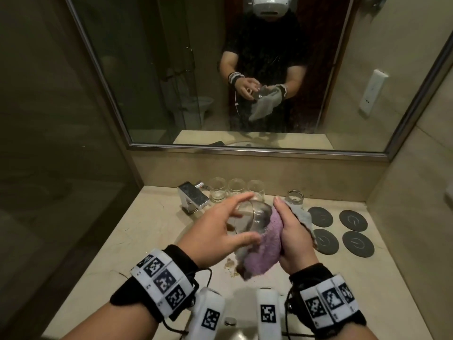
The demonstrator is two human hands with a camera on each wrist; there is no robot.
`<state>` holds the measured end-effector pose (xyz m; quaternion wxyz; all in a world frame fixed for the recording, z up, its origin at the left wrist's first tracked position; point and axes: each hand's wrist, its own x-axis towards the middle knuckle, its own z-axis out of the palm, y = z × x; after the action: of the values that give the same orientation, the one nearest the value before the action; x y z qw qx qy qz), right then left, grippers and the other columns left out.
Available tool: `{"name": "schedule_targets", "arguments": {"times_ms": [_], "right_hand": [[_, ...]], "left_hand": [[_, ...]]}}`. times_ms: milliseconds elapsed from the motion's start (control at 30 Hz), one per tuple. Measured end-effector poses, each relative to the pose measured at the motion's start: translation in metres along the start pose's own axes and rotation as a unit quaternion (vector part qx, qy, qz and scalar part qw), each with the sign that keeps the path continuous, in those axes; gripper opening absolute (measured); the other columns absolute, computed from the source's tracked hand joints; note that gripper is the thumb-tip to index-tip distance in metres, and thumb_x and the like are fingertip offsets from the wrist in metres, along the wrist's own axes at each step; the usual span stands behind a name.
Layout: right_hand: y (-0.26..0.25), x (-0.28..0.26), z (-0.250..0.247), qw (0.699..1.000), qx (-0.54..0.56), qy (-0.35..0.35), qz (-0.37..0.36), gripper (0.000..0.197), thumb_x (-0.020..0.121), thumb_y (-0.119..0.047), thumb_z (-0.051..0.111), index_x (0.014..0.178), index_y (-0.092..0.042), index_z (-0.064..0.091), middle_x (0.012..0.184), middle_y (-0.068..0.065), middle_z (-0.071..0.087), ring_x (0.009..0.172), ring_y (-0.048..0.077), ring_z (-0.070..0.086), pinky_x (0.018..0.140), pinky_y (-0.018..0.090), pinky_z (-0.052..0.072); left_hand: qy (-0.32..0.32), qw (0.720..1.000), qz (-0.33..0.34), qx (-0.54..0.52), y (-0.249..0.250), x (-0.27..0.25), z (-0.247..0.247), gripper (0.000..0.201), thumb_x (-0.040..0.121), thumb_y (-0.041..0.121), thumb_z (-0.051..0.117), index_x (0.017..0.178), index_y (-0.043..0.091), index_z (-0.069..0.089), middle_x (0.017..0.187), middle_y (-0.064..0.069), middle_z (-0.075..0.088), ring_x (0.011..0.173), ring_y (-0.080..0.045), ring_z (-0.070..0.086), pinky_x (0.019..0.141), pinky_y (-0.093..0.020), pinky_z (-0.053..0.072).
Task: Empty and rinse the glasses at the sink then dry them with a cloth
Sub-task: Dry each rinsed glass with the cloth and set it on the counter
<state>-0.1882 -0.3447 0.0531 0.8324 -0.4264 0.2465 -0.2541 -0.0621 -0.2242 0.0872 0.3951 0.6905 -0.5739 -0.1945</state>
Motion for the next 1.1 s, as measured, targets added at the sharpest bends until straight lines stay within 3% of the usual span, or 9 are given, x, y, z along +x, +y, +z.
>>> {"name": "schedule_targets", "arguments": {"times_ms": [133, 300, 467, 533, 667, 833, 900, 1000, 1100], "right_hand": [[0.008, -0.005, 0.001, 0.982, -0.166, 0.045, -0.078, 0.054, 0.083, -0.071, 0.045, 0.104, -0.031, 0.074, 0.111, -0.005, 0.072, 0.108, 0.012, 0.065, 0.106, 0.043, 0.042], [0.005, 0.004, -0.005, 0.999, -0.032, 0.023, 0.006, 0.055, 0.083, -0.058, 0.062, 0.113, -0.012, 0.070, 0.115, 0.019, 0.069, 0.110, 0.034, 0.065, 0.105, 0.054, 0.041], [0.012, -0.003, -0.003, 0.985, -0.154, 0.034, -0.076, 0.047, 0.089, -0.066, 0.045, 0.104, -0.032, 0.074, 0.109, -0.002, 0.073, 0.109, 0.019, 0.065, 0.104, 0.047, 0.042], [0.014, -0.004, -0.003, 0.981, -0.170, 0.019, -0.094, 0.053, 0.086, -0.068, 0.047, 0.109, -0.027, 0.071, 0.112, -0.001, 0.072, 0.109, 0.019, 0.065, 0.100, 0.047, 0.047], [0.000, 0.001, -0.003, 0.999, -0.036, 0.014, -0.012, 0.040, 0.096, -0.040, 0.049, 0.104, -0.008, 0.071, 0.090, 0.011, 0.074, 0.080, 0.020, 0.070, 0.075, 0.033, 0.054], [0.010, -0.002, -0.003, 0.987, -0.142, 0.026, -0.070, 0.051, 0.092, -0.062, 0.043, 0.112, -0.024, 0.071, 0.112, -0.002, 0.072, 0.106, 0.011, 0.067, 0.100, 0.037, 0.047], [0.008, -0.002, -0.002, 0.986, -0.151, 0.027, -0.070, 0.056, 0.088, -0.065, 0.046, 0.112, -0.021, 0.070, 0.112, 0.002, 0.072, 0.102, 0.014, 0.068, 0.092, 0.035, 0.051], [-0.006, -0.002, 0.002, 1.000, 0.000, -0.002, -0.004, 0.040, 0.096, -0.039, 0.048, 0.096, -0.006, 0.070, 0.083, 0.011, 0.074, 0.071, 0.019, 0.071, 0.063, 0.029, 0.056], [-0.005, -0.003, 0.002, 1.000, -0.012, -0.022, -0.013, 0.044, 0.097, -0.042, 0.046, 0.107, -0.007, 0.070, 0.097, 0.014, 0.074, 0.089, 0.026, 0.071, 0.086, 0.040, 0.053]], "left_hand": [[0.002, 0.964, -0.163, -0.209, 0.002, 0.003, 0.006, 0.057, 0.074, 0.062, 0.060, 0.123, 0.034, 0.049, 0.132, 0.001, 0.056, 0.081, -0.023, 0.072, 0.075, -0.042, 0.061], [-0.005, 0.999, 0.019, 0.048, -0.002, -0.005, 0.010, 0.067, 0.082, 0.040, 0.074, 0.139, 0.042, 0.040, 0.140, 0.024, 0.042, 0.107, -0.002, 0.059, 0.090, -0.025, 0.053], [0.007, 0.972, -0.141, -0.187, -0.001, 0.001, 0.009, 0.065, 0.075, 0.062, 0.062, 0.131, 0.034, 0.047, 0.127, 0.004, 0.057, 0.091, -0.021, 0.072, 0.074, -0.038, 0.061], [0.008, 0.986, -0.103, -0.133, 0.000, -0.001, 0.009, 0.054, 0.077, 0.059, 0.063, 0.124, 0.036, 0.051, 0.125, 0.006, 0.058, 0.094, -0.016, 0.070, 0.081, -0.039, 0.060], [0.004, 0.994, 0.068, 0.086, -0.003, -0.004, 0.008, 0.068, 0.081, 0.050, 0.071, 0.141, 0.039, 0.040, 0.139, 0.022, 0.045, 0.119, 0.005, 0.049, 0.094, -0.014, 0.045], [0.010, 0.977, -0.149, -0.150, 0.002, 0.002, 0.009, 0.073, 0.074, 0.066, 0.056, 0.135, 0.028, 0.044, 0.128, 0.006, 0.055, 0.089, -0.021, 0.071, 0.071, -0.035, 0.061], [0.015, 0.987, -0.112, -0.116, 0.004, 0.000, 0.008, 0.057, 0.082, 0.054, 0.063, 0.131, 0.029, 0.047, 0.127, 0.005, 0.055, 0.087, -0.021, 0.070, 0.077, -0.040, 0.060], [0.011, 0.995, 0.052, 0.083, 0.000, -0.003, 0.006, 0.066, 0.083, 0.044, 0.072, 0.140, 0.035, 0.041, 0.142, 0.018, 0.044, 0.116, -0.001, 0.054, 0.095, -0.026, 0.050], [0.008, 0.999, -0.025, -0.026, 0.004, -0.004, 0.004, 0.078, 0.075, 0.061, 0.069, 0.143, 0.043, 0.034, 0.140, 0.024, 0.042, 0.107, 0.001, 0.059, 0.085, -0.026, 0.055]]}}
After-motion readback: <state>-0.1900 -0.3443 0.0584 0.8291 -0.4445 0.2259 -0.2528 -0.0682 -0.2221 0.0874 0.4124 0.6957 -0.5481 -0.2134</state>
